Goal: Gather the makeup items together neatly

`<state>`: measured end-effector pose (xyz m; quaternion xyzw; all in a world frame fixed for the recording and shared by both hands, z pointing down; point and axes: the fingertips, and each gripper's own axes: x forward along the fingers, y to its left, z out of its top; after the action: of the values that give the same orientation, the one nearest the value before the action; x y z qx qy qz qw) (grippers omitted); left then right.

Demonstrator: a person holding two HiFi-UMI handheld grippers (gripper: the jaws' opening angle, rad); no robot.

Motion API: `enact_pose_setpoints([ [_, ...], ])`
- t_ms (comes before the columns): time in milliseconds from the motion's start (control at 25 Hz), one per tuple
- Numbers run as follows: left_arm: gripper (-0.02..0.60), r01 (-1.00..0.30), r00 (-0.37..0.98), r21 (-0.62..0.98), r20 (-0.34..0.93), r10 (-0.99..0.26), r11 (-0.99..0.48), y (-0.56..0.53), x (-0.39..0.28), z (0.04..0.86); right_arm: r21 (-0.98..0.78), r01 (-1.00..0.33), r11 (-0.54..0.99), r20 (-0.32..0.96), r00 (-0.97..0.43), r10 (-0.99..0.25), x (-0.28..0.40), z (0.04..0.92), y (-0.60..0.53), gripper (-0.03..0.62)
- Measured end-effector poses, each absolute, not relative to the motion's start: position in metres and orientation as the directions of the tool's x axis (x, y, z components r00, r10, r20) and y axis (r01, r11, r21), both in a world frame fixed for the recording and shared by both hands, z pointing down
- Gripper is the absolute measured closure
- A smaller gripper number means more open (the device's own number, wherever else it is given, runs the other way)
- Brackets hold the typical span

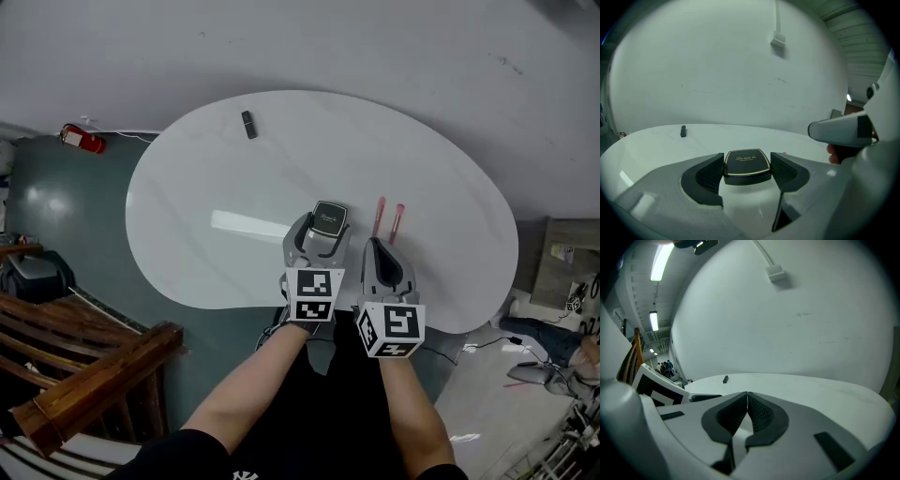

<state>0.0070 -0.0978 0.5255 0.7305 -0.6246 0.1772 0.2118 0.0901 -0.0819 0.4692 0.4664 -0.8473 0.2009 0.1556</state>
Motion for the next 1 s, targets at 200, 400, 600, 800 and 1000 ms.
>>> enact_pose_setpoints([
  [200, 0.262, -0.987, 0.161, 0.085, 0.541, -0.825, -0.137, -0.11, 0.042, 0.537, -0.199, -0.859, 0.472, 0.461, -0.507, -0.728, 0.127, 0.476, -0.093, 0.577],
  [400, 0.262, -0.989, 0.144, 0.068, 0.56, -0.816, -0.127, -0.121, 0.056, 0.553, -0.203, -0.857, 0.473, 0.472, -0.509, -0.72, 0.148, 0.487, -0.103, 0.577],
  [600, 0.262, -0.993, 0.112, 0.046, 0.58, -0.807, -0.105, -0.127, 0.061, 0.569, -0.216, -0.849, 0.482, 0.481, -0.522, -0.704, 0.159, 0.497, -0.109, 0.577],
  [800, 0.264, -0.994, 0.099, 0.027, 0.596, -0.797, -0.104, -0.132, 0.062, 0.58, -0.229, -0.846, 0.482, 0.488, -0.528, -0.695, 0.163, 0.506, -0.114, 0.577],
  [1000, 0.262, -0.994, 0.099, 0.02, 0.617, -0.78, -0.11, -0.132, 0.063, 0.591, -0.237, -0.843, 0.483, 0.494, -0.533, -0.687, 0.164, 0.511, -0.117, 0.577],
])
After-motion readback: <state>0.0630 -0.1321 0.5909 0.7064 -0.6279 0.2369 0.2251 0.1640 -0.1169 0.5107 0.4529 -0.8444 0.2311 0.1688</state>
